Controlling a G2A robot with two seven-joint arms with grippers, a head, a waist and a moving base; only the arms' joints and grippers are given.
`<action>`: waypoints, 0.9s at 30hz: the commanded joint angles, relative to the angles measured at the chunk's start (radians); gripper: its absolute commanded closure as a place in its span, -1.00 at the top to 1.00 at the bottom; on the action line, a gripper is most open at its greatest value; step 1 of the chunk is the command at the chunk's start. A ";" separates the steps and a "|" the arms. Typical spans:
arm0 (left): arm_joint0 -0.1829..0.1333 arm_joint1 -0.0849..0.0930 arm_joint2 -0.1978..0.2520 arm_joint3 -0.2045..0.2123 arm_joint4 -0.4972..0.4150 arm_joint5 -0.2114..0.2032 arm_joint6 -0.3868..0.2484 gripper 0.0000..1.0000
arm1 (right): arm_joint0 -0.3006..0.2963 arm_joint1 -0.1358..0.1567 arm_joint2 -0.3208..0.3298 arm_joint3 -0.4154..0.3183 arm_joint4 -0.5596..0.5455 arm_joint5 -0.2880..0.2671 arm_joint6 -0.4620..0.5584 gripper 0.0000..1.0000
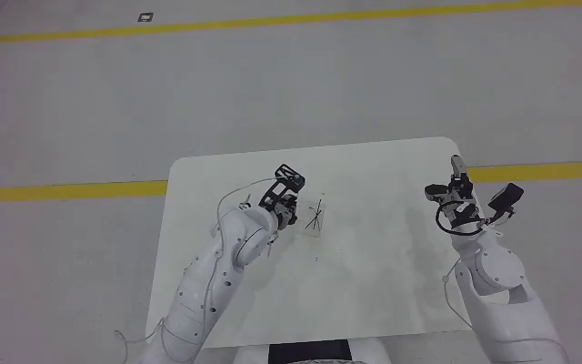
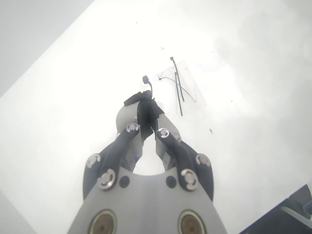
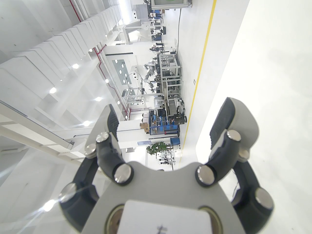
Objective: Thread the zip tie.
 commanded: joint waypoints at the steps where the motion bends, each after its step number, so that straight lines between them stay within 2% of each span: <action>1: 0.005 0.004 0.000 -0.003 -0.001 -0.018 0.010 -1.00 | 0.000 0.000 0.000 0.000 0.000 0.000 0.000 1.00; 10: 0.017 0.024 -0.006 -0.015 -0.013 -0.127 0.072 -1.00 | 0.000 0.000 0.000 0.000 0.000 0.000 0.000 1.00; 12: 0.017 0.028 -0.008 -0.017 0.003 -0.119 0.065 -1.00 | 0.000 0.000 0.000 0.000 0.000 0.000 0.000 1.00; 20: 0.016 0.037 0.002 -0.019 -0.014 -0.131 0.081 -1.00 | 0.000 0.000 0.000 0.000 0.000 0.000 0.000 1.00; 27: -0.005 0.043 0.017 -0.007 -0.029 -0.130 0.069 -1.00 | 0.000 0.000 0.000 0.000 0.000 0.000 0.000 1.00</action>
